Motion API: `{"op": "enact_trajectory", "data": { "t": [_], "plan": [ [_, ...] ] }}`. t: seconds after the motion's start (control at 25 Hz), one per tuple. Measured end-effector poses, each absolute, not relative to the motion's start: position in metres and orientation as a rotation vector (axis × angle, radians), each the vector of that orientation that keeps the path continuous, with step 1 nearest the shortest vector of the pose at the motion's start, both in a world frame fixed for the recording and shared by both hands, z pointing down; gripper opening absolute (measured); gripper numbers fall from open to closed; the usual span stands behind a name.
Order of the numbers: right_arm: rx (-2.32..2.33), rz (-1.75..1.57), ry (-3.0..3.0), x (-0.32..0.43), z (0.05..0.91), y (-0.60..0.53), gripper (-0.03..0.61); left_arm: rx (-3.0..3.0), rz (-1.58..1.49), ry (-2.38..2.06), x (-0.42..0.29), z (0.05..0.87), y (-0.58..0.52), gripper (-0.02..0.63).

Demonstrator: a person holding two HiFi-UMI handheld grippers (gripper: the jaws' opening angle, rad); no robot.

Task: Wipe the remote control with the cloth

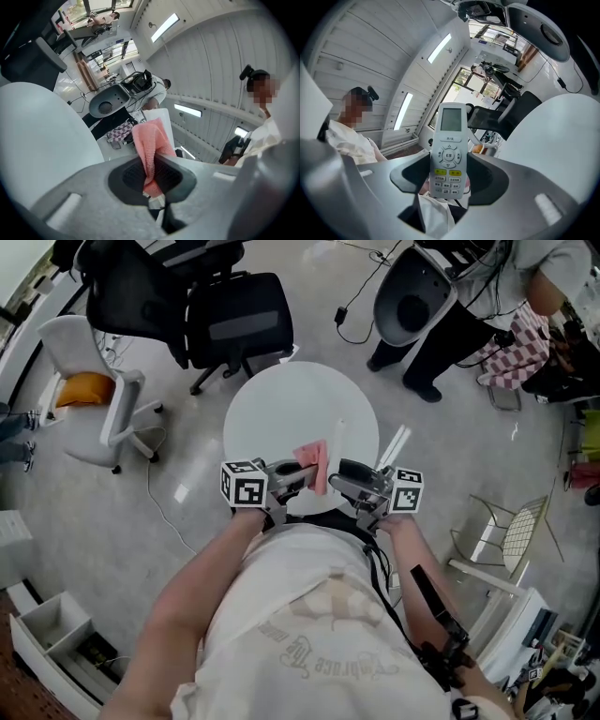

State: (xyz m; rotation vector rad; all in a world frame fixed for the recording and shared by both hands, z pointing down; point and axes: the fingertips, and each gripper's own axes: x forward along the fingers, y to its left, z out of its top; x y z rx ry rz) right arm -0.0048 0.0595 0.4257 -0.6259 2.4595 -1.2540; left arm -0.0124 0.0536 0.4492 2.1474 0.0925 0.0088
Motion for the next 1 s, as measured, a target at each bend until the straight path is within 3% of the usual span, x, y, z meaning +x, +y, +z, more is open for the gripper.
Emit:
{"op": "enact_trajectory", "data": {
  "t": [0.72,1.0],
  "plan": [
    [-0.552,-1.328,2.713,-0.038,0.446,0.088,0.25,2.183,-0.174,0.029,-0.028,0.393,-0.022,0.018],
    [-0.548,-1.323,2.703,-0.033,0.443,0.072,0.249,2.128,-0.073,0.029,-0.023,0.426,0.005,0.018]
  ]
}}
